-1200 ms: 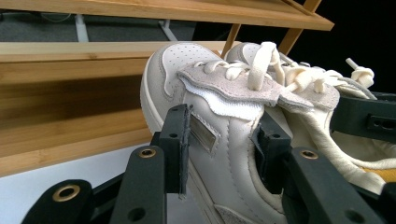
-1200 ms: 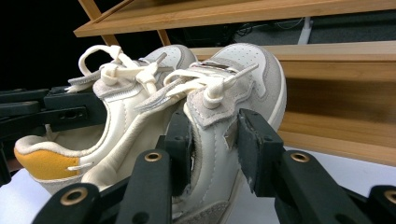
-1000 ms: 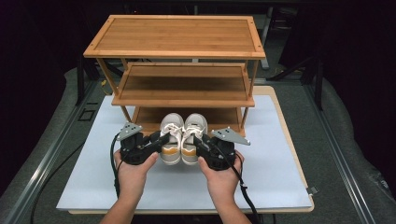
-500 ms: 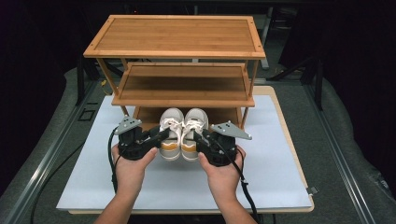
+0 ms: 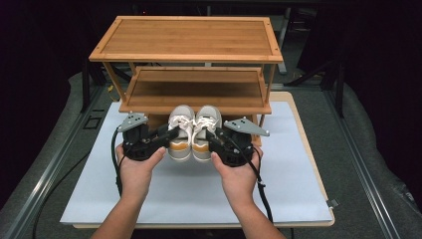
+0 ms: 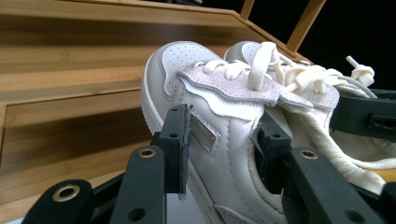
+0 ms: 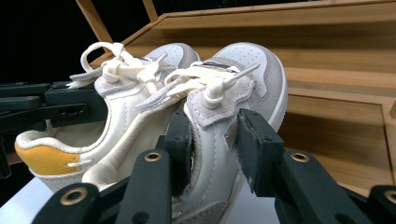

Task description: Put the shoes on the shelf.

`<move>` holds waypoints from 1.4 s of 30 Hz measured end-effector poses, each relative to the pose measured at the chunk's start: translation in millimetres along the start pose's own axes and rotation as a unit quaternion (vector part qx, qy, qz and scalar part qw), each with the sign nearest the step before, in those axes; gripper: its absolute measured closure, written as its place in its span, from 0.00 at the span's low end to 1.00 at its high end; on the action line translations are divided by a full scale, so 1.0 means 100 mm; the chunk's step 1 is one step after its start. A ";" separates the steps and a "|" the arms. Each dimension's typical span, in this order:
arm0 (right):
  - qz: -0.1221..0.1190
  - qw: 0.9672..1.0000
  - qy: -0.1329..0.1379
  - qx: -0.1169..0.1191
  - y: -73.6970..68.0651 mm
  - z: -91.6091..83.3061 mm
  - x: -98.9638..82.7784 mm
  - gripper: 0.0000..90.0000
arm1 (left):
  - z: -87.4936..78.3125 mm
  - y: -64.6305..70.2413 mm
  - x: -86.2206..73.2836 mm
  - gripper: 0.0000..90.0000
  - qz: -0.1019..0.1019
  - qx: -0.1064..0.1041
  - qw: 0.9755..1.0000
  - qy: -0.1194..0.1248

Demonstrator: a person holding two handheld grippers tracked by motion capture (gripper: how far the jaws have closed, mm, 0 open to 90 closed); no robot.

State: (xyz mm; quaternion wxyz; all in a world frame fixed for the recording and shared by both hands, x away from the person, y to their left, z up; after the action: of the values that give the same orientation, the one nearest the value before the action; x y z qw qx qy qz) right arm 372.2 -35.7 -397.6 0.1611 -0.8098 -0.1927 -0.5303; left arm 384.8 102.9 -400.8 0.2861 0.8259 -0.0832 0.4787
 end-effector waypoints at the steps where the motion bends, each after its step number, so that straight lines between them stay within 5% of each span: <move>1: 0.000 1.000 -0.002 -0.003 0.01 0.00 0.01 0.73 | 0.00 0.00 0.01 0.69 0.000 0.001 1.000 0.000; 42: -0.014 1.000 -0.008 -0.010 0.25 0.38 0.32 0.73 | 0.38 -0.18 0.39 0.70 -0.005 0.004 1.000 0.001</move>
State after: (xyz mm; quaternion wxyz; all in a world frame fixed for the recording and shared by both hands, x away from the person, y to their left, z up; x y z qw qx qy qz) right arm 425.9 -34.9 -383.9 0.1443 -0.8128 -0.1999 -0.5278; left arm 441.1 101.7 -389.8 0.2848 0.8270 -0.0767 0.4785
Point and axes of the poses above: each handheld gripper's, and its own axes: z roughly forward along the jaws, x roughly out of its top, y roughly to its right, the point moved 10 cm from there along z, roughly forward along the jaws, and after that the axes turned 10 degrees about -z, right-handed, at the moved point
